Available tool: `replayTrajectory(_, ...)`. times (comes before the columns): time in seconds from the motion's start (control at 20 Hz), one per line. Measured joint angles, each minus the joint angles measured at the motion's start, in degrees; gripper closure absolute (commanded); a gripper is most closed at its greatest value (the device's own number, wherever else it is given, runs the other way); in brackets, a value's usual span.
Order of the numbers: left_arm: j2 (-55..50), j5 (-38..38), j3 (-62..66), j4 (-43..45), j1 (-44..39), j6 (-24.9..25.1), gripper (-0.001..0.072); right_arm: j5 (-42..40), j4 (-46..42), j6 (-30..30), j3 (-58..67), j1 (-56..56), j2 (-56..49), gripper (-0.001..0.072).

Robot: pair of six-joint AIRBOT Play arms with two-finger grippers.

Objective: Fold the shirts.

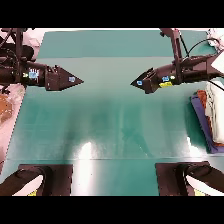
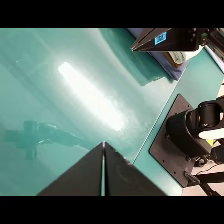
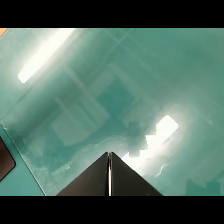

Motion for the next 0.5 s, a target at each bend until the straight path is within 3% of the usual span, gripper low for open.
replayTrajectory(0.5,0.0,0.1,0.0,-0.1,0.0,0.0,0.0683,-0.5,0.0,0.0,-0.1,0.0,0.1,0.0696)
